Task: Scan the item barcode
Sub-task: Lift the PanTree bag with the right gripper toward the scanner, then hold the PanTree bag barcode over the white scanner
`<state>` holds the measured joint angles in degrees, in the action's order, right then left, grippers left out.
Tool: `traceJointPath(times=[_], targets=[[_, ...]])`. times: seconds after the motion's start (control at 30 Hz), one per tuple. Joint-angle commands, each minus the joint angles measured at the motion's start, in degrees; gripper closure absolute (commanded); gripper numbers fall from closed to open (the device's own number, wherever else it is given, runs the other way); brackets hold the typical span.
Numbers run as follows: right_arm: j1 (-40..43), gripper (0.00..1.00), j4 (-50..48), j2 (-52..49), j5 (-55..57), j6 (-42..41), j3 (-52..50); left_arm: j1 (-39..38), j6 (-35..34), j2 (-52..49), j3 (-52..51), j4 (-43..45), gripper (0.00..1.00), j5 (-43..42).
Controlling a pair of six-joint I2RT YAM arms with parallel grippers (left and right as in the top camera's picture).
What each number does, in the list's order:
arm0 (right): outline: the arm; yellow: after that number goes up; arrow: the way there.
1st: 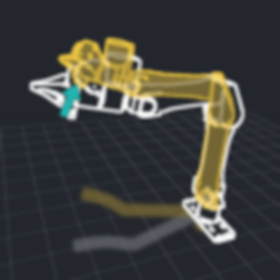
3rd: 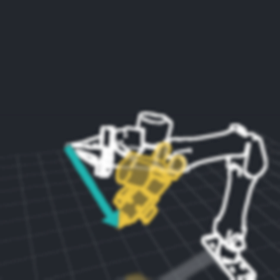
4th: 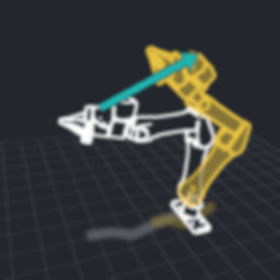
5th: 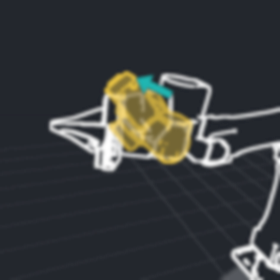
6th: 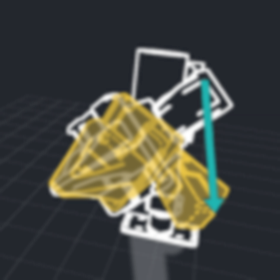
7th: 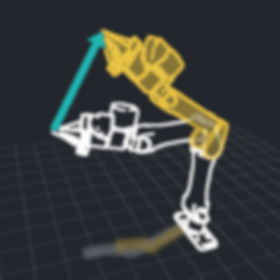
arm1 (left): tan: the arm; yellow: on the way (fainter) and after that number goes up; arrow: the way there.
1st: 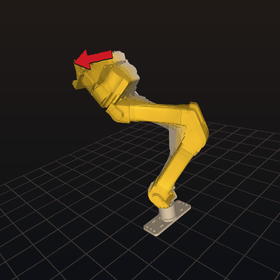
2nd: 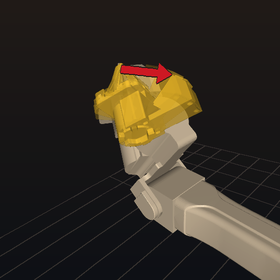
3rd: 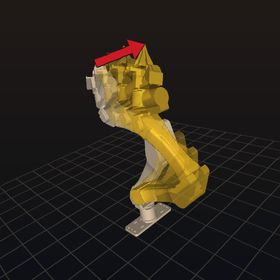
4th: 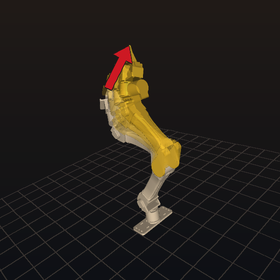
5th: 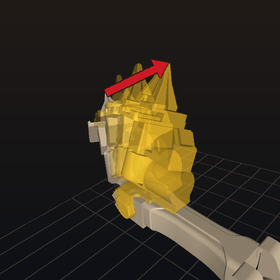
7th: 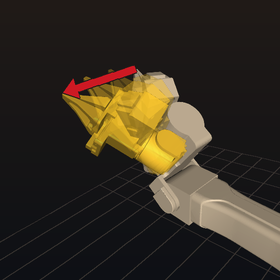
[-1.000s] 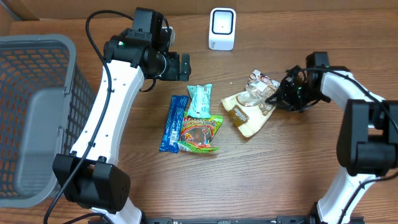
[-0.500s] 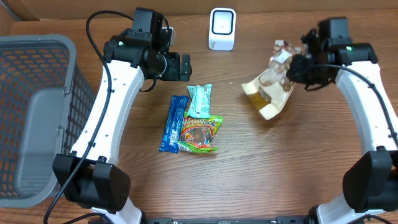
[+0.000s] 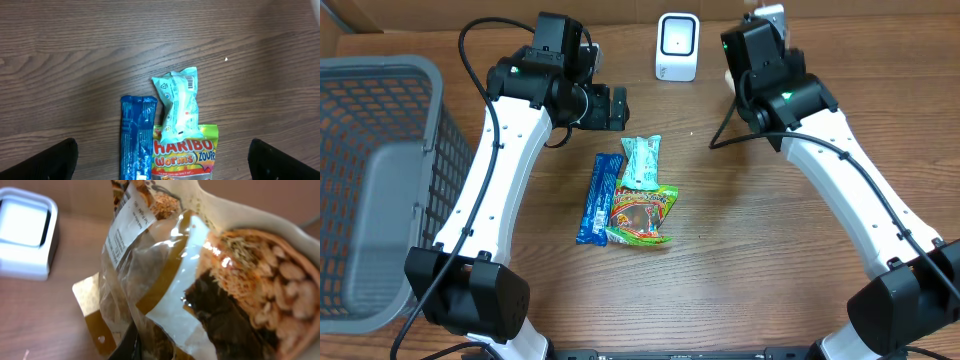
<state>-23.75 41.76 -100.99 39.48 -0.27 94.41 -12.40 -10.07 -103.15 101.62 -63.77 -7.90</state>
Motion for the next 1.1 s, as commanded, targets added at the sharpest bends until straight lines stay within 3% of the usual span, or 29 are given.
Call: traceJointPath(times=[0.0, 0.3, 0.43, 0.67, 1.07], targets=[[-0.2, 0.96, -6.49, 0.35, 6.99, 8.74, 1.77, -0.37, 1.33, -0.7, -0.24, 0.0, 0.0, -0.44], [-0.2, 0.96, -31.06, -6.86, 6.75, 37.13, 1.68, -0.37, 1.29, -0.7, -0.24, 0.0, 0.0, -0.48], [-0.2, 0.96, -38.99, -11.63, 6.54, 44.76, 1.68, -0.37, 1.29, -0.7, -0.24, 0.0, 0.0, -0.48], [-0.2, 0.96, -49.35, -18.6, 3.74, 47.5, 1.68, -0.37, 1.29, -0.7, -0.24, 0.0, 0.0, -0.48], [-0.2, 0.96, -53.77, -23.78, -1.09, 55.98, 1.66, -0.35, 1.29, -0.7, -0.24, -0.02, 0.0, -0.48]])
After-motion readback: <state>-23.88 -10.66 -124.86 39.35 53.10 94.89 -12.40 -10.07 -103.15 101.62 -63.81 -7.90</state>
